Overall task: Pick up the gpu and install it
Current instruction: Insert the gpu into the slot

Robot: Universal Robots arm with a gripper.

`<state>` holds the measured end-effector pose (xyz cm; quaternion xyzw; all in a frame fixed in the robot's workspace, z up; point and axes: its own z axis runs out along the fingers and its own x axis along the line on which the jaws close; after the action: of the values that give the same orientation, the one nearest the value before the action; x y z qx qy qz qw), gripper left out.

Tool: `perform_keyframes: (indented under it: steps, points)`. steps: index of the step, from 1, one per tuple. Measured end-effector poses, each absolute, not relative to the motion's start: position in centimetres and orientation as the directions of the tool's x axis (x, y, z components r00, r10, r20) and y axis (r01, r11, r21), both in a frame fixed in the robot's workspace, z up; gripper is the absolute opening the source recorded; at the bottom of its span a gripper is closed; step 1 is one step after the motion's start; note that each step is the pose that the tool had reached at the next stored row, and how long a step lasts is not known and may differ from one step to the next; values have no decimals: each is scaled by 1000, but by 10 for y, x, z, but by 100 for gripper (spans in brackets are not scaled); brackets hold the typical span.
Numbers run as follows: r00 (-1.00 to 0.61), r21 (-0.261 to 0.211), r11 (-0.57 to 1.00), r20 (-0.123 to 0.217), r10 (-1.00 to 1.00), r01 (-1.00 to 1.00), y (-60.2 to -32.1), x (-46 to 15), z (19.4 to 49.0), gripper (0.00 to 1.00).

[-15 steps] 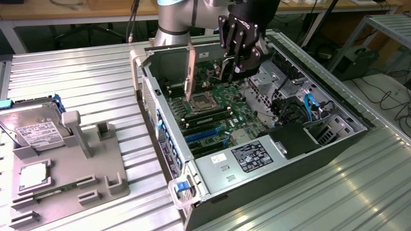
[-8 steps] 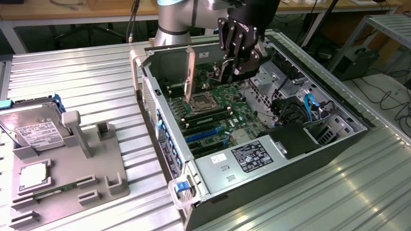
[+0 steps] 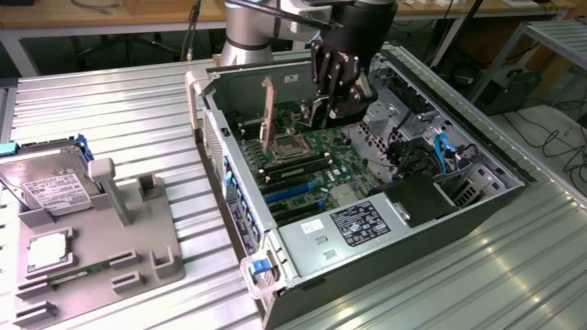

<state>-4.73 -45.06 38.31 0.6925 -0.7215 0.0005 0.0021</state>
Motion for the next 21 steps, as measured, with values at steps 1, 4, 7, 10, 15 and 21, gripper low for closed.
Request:
perform_keyframes:
  steps: [1, 4, 7, 10, 15, 21]
  points:
    - [-43, 2, 43, 4, -999, -999, -451, -47, 381, 28]
    - [-47, 2, 47, 3, -999, -999, -453, -47, 377, 28]
    - [-50, 2, 50, 3, -999, -999, -453, -47, 372, 28]
    - [-51, 2, 51, 3, -999, -999, -454, -47, 369, 28]
    - [-51, 2, 51, 3, -999, -999, -454, -47, 362, 28]
    - [-51, 2, 51, 3, -999, -999, -454, -47, 357, 28]
